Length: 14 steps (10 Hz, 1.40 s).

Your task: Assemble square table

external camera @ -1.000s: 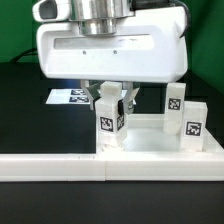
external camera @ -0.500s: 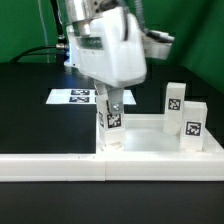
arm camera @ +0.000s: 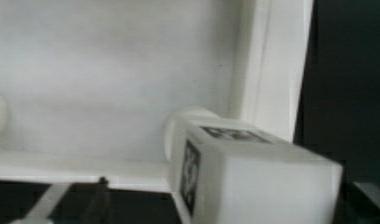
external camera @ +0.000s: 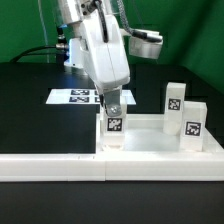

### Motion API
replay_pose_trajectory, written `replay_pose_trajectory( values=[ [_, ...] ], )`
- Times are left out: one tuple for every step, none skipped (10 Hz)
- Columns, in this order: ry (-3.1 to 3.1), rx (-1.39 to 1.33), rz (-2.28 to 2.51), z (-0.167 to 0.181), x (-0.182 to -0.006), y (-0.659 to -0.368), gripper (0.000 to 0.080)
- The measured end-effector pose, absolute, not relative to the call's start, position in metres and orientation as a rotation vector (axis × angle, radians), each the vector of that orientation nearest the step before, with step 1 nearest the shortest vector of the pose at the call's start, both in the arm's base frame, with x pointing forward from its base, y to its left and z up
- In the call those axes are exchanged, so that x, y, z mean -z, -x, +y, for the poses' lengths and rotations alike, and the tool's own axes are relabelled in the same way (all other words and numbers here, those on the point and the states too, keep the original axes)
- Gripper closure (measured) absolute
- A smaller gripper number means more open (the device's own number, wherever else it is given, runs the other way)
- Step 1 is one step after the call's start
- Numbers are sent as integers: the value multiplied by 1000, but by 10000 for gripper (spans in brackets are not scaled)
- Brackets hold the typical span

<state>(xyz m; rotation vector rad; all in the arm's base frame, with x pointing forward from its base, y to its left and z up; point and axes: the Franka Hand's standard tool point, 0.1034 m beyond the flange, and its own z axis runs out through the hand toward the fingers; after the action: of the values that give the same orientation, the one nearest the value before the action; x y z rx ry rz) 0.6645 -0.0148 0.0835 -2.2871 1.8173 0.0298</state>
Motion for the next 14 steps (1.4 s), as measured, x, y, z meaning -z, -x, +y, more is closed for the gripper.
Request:
replay_pose_trajectory(
  values=[
    [2481,34,1593,-14,-83,-668,171],
    [2594,52,1426,-13,-82,-667,171],
    [2628,58,1365,-14,-82,-667,154],
    [2654,63,1316,-15,-82,-667,154],
    [2702,73,1219,-15,-81,-667,150],
    [2744,81,1130,-15,-81,-666,150],
    [2889,108,798,-17,-80,-667,150],
    [2985,117,504,-16,-81,-671,150],
    [3000,106,418,-14,-80,-671,150],
    [2997,107,441,-15,-80,-671,150],
    [2994,105,460,-15,-80,-671,173],
    [2994,105,460,-15,-79,-671,173],
    [2981,101,520,-15,-79,-671,349],
    [2949,92,665,-14,-79,-671,486]
  ],
)
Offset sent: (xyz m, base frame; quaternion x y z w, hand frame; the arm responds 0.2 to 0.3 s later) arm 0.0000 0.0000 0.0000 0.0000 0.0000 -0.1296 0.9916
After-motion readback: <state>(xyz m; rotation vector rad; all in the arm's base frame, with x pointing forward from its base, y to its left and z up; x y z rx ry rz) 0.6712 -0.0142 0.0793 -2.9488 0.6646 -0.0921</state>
